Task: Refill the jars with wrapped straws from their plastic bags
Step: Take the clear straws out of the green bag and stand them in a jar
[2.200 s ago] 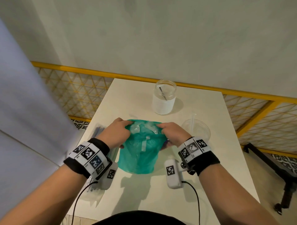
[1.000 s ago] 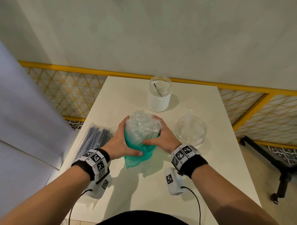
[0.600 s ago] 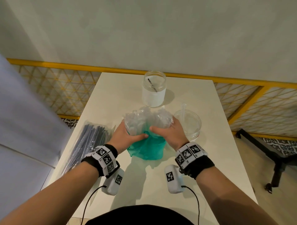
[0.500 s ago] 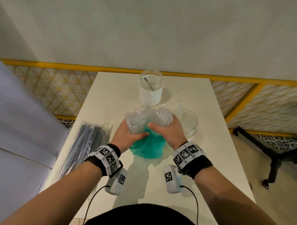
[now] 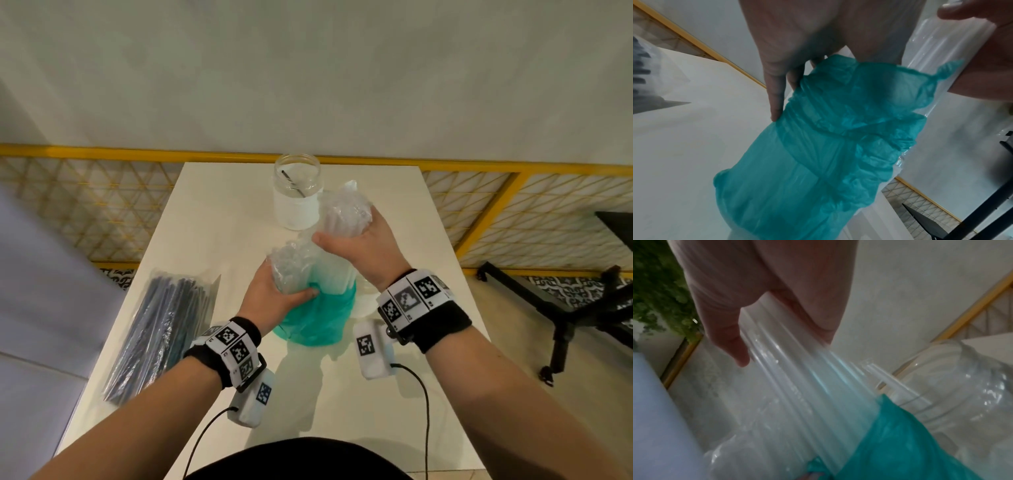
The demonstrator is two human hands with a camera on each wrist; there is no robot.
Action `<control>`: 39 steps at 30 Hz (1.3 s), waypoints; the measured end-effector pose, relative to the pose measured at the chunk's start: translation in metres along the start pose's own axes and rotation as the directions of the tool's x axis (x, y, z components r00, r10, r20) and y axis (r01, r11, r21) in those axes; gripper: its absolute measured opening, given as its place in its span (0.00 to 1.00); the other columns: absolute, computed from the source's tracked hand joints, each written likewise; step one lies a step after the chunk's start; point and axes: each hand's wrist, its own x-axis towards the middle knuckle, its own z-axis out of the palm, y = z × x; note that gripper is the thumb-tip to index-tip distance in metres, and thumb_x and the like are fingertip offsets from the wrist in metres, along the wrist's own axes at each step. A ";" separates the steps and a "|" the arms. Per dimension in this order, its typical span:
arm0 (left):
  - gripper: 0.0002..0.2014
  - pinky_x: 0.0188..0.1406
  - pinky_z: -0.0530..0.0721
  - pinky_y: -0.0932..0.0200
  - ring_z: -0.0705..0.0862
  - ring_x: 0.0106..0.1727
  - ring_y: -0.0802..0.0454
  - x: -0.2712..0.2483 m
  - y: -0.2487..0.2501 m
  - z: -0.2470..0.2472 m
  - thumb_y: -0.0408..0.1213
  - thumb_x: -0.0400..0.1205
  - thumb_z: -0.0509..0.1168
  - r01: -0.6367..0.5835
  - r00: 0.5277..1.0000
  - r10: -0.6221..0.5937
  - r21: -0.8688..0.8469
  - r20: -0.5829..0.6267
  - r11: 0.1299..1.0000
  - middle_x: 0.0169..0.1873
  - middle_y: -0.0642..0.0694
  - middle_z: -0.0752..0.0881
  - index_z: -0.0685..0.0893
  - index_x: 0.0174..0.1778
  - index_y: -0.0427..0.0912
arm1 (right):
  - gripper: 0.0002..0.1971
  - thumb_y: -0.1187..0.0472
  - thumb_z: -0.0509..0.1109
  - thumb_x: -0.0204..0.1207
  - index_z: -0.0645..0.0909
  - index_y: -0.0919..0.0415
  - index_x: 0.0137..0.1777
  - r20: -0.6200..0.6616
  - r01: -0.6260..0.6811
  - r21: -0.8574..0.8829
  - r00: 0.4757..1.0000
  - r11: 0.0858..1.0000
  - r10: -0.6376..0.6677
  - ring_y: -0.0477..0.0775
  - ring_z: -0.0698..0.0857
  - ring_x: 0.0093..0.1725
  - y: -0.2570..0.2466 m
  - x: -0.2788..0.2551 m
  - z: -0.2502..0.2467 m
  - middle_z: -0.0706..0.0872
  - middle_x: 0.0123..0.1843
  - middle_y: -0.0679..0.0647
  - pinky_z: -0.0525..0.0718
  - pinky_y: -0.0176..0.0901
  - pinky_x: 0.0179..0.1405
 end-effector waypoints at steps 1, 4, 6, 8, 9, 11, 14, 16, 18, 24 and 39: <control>0.38 0.64 0.83 0.45 0.84 0.60 0.56 0.000 0.001 0.001 0.44 0.61 0.83 -0.001 1.000 0.001 -0.009 0.003 1.000 0.59 0.53 0.85 0.75 0.67 0.51 | 0.31 0.58 0.82 0.56 0.78 0.55 0.61 0.019 0.000 -0.032 1.000 1.000 0.001 0.57 0.87 0.58 0.002 0.001 0.001 0.88 0.57 0.57 0.86 0.61 0.60; 0.40 0.64 0.83 0.44 0.84 0.61 0.55 0.001 -0.001 0.002 0.49 0.60 0.83 0.000 1.000 0.001 -0.008 0.015 1.000 0.59 0.53 0.85 0.75 0.67 0.52 | 0.28 0.59 0.81 0.59 0.78 0.56 0.61 0.018 0.000 -0.075 1.000 0.997 0.001 0.55 0.89 0.56 0.001 0.001 0.003 0.89 0.55 0.57 0.87 0.60 0.60; 0.42 0.64 0.83 0.43 0.83 0.62 0.54 0.002 -0.002 0.003 0.54 0.57 0.82 0.008 1.000 -0.008 0.020 0.020 1.000 0.61 0.54 0.84 0.73 0.68 0.54 | 0.25 0.61 0.81 0.62 0.80 0.58 0.59 -0.037 0.018 -0.075 0.999 0.997 -0.021 0.54 0.90 0.54 -0.013 0.002 -0.002 0.90 0.53 0.57 0.88 0.58 0.58; 0.45 0.64 0.82 0.44 0.82 0.63 0.53 0.005 -0.003 0.002 0.58 0.56 0.81 0.014 1.000 -0.015 0.065 0.014 0.998 0.62 0.54 0.83 0.72 0.69 0.56 | 0.24 0.63 0.82 0.63 0.81 0.63 0.59 -0.063 0.071 -0.054 0.995 0.996 -0.074 0.53 0.91 0.52 -0.035 0.007 -0.012 0.91 0.52 0.57 0.89 0.53 0.55; 0.45 0.64 0.82 0.44 0.81 0.63 0.52 0.006 -0.003 0.002 0.58 0.56 0.81 0.015 1.000 -0.016 0.072 0.011 0.997 0.62 0.55 0.82 0.71 0.69 0.56 | 0.25 0.62 0.82 0.63 0.82 0.67 0.59 -0.066 0.110 -0.042 0.991 0.993 -0.113 0.52 0.91 0.51 -0.049 0.010 -0.017 0.92 0.51 0.58 0.89 0.51 0.54; 0.44 0.64 0.83 0.46 0.81 0.63 0.53 0.008 -0.003 0.002 0.56 0.57 0.82 0.015 1.000 -0.016 0.064 0.011 0.998 0.61 0.55 0.83 0.71 0.69 0.56 | 0.25 0.62 0.82 0.63 0.82 0.72 0.58 -0.074 0.186 -0.031 0.979 0.982 -0.188 0.52 0.91 0.49 -0.078 0.013 -0.028 0.91 0.50 0.59 0.89 0.48 0.52; 0.40 0.61 0.83 0.52 0.82 0.61 0.55 0.009 -0.002 0.001 0.48 0.61 0.83 0.018 1.000 -0.018 0.050 -0.004 0.999 0.59 0.55 0.83 0.72 0.67 0.54 | 0.17 0.67 0.80 0.65 0.84 0.73 0.51 -0.118 0.279 -0.020 0.953 0.960 -0.279 0.52 0.90 0.46 -0.112 0.014 -0.047 0.90 0.47 0.61 0.89 0.47 0.49; 0.39 0.60 0.83 0.53 0.81 0.61 0.54 0.010 -0.002 0.001 0.47 0.62 0.83 0.010 1.000 -0.009 0.049 -0.010 0.999 0.59 0.55 0.82 0.71 0.67 0.55 | 0.19 0.64 0.81 0.64 0.84 0.74 0.53 -0.166 0.309 -0.054 0.935 0.950 -0.313 0.53 0.91 0.47 -0.121 0.018 -0.059 0.90 0.48 0.61 0.88 0.46 0.48; 0.40 0.60 0.83 0.52 0.81 0.61 0.54 0.010 -0.003 0.000 0.49 0.61 0.83 0.005 1.000 -0.005 0.051 -0.008 0.999 0.59 0.55 0.82 0.71 0.67 0.55 | 0.26 0.59 0.81 0.62 0.83 0.72 0.58 -0.197 0.282 -0.126 0.932 0.951 -0.303 0.53 0.91 0.49 -0.114 0.027 -0.067 0.91 0.50 0.61 0.89 0.48 0.51; 0.37 0.54 0.81 0.62 0.81 0.59 0.62 0.004 -0.002 -0.001 0.42 0.64 0.82 0.000 1.000 0.000 0.011 -0.013 1.000 0.57 0.58 0.82 0.72 0.67 0.55 | 0.17 0.57 0.81 0.65 0.77 0.52 0.51 -0.229 0.032 -0.298 0.968 0.954 -0.104 0.54 0.89 0.51 -0.047 0.043 -0.058 0.88 0.52 0.56 0.89 0.49 0.52; 0.43 0.56 0.82 0.60 0.81 0.59 0.60 0.005 -0.014 -0.019 0.48 0.61 0.83 0.043 0.999 -0.043 0.048 0.012 0.998 0.58 0.55 0.83 0.70 0.71 0.50 | 0.59 0.42 0.87 0.51 0.57 0.50 0.80 -0.408 -0.244 -0.508 0.913 0.826 0.018 0.61 0.67 0.76 0.072 0.026 -0.054 0.67 0.76 0.57 0.64 0.64 0.74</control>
